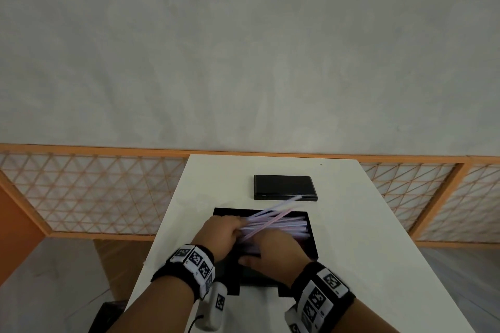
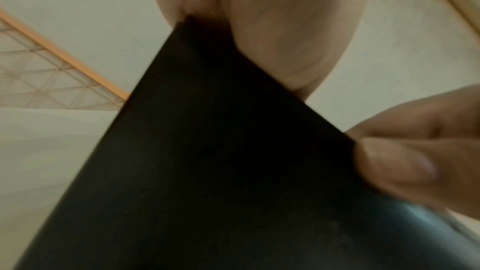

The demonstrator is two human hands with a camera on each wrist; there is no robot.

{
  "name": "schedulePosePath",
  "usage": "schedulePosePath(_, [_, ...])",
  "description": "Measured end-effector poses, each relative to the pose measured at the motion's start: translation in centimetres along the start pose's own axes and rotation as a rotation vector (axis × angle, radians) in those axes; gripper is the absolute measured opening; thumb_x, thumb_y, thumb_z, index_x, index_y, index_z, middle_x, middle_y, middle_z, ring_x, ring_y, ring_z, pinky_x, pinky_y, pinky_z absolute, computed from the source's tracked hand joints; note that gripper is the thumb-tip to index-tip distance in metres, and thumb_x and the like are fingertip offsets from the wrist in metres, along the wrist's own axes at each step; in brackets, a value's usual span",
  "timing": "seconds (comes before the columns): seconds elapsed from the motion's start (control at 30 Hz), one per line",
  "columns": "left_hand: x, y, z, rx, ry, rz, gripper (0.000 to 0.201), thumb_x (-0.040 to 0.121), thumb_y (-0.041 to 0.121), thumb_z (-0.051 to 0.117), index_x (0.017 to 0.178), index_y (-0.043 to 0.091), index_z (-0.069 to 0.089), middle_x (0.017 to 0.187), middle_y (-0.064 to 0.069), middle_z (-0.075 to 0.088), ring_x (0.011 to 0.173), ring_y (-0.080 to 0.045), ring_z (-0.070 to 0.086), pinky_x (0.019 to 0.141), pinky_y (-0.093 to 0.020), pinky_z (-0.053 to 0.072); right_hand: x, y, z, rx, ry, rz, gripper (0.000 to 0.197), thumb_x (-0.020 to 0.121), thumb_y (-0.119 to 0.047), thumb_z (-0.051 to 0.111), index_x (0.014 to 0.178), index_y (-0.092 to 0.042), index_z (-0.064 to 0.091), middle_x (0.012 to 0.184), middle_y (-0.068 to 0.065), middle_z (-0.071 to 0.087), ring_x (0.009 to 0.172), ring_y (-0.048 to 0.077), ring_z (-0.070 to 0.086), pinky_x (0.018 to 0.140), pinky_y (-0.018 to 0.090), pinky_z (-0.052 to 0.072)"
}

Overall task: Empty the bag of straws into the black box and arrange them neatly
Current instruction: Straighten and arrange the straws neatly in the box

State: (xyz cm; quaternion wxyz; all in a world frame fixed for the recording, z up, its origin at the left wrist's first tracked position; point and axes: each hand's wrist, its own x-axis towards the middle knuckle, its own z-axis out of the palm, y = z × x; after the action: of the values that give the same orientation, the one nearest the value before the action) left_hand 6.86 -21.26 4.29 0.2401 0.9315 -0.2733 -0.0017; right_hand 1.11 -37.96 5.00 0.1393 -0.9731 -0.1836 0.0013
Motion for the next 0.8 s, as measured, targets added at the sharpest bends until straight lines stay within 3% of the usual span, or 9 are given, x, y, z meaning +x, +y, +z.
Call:
schedulePosePath(0.1, [0.0,-0.4,0.1,0.027,-0.029,-0.040,0.039,0.086,0.019,0.046,0.118,0.036,0.060,0.112,0.005,0.066,0.098,-0.013,0.060,0.086,-0.021,0.043,-1.0,0.1,-0.8,-0.076,0.240,-0.047,0.028,0.083,-0.044,0.051,0.080,-0.019,0.065,0.080,0.001,0.067,0.076,0.023,0.064,0.062,0.029,0.045])
schedulePosePath(0.13, [0.0,-0.6,0.1,0.029,-0.039,-0.038,0.039,0.085,0.020,0.045,0.117,0.036,0.061,0.110,0.003,0.067,0.097,-0.014,0.061,0.085,-0.022,0.044,-1.2,0.3,-1.3,-0.099,0.319,-0.065,0.021,0.079,-0.039,0.056,0.075,-0.020,0.064,0.076,-0.001,0.066,0.072,0.021,0.063,0.060,0.027,0.046])
schedulePosePath(0.2, [0.1,-0.6,-0.2,0.062,-0.064,-0.001,0.034,0.086,0.024,0.046,0.114,0.036,0.061,0.108,0.003,0.067,0.099,-0.017,0.060,0.086,-0.026,0.045,-1.4,1.1,-1.8,-0.159,0.376,-0.027,0.017,0.070,-0.035,0.066,0.085,-0.026,0.068,0.091,-0.004,0.069,0.083,0.017,0.064,0.071,0.029,0.051])
schedulePosePath(0.27, [0.1,-0.4,-0.5,0.105,-0.125,0.036,0.032,0.093,0.034,0.045,0.123,0.037,0.056,0.121,0.004,0.062,0.113,-0.018,0.054,0.099,-0.030,0.038,-1.3,2.3,-1.7,-0.243,0.281,0.070,0.023,0.072,-0.035,0.066,0.095,-0.032,0.070,0.110,-0.002,0.068,0.100,0.019,0.063,0.087,0.038,0.049])
schedulePosePath(0.33, [-0.1,-0.3,-1.0,0.172,-0.223,0.042,0.037,0.097,0.039,0.040,0.133,0.034,0.048,0.136,0.004,0.052,0.130,-0.018,0.038,0.110,-0.033,0.020,-1.6,3.2,-1.8,-0.283,0.107,0.159,0.021,0.085,-0.028,0.052,0.097,-0.032,0.069,0.114,-0.006,0.065,0.110,0.019,0.058,0.103,0.042,0.030])
schedulePosePath(0.37, [-0.2,-0.3,-1.2,0.218,-0.274,0.044,0.039,0.098,0.040,0.036,0.136,0.031,0.044,0.142,0.004,0.045,0.137,-0.018,0.027,0.112,-0.033,0.011,-1.7,3.7,-1.5,-0.306,0.054,0.163,0.024,0.088,-0.024,0.047,0.099,-0.030,0.067,0.111,-0.009,0.063,0.110,0.018,0.056,0.104,0.038,0.022])
schedulePosePath(0.43, [-0.4,-0.5,-1.6,0.330,-0.353,0.048,0.043,0.100,0.039,0.029,0.140,0.028,0.038,0.149,0.006,0.033,0.142,-0.017,0.013,0.113,-0.032,0.001,-2.0,4.4,-1.6,-0.323,-0.034,0.148,0.026,0.089,-0.022,0.046,0.104,-0.029,0.066,0.109,-0.009,0.062,0.109,0.017,0.054,0.095,0.033,0.024])
schedulePosePath(0.6, [-0.7,-0.5,-1.8,0.441,-0.410,0.010,0.044,0.100,0.040,0.024,0.142,0.029,0.035,0.152,0.009,0.026,0.143,-0.016,0.006,0.112,-0.044,-0.005,-1.7,5.3,-3.1,-0.383,-0.219,0.162,0.031,0.089,-0.021,0.049,0.113,-0.031,0.066,0.114,0.001,0.064,0.105,0.025,0.058,0.088,0.029,0.041])
schedulePosePath(0.8, [-0.7,-0.9,-1.7,0.404,-0.371,0.029,0.042,0.098,0.041,0.031,0.135,0.029,0.046,0.149,0.007,0.034,0.141,-0.018,0.014,0.114,-0.046,0.002,-1.3,5.6,-3.8,-0.437,-0.359,0.094,0.028,0.094,-0.027,0.048,0.115,-0.033,0.066,0.117,0.000,0.065,0.108,0.025,0.058,0.096,0.033,0.039])
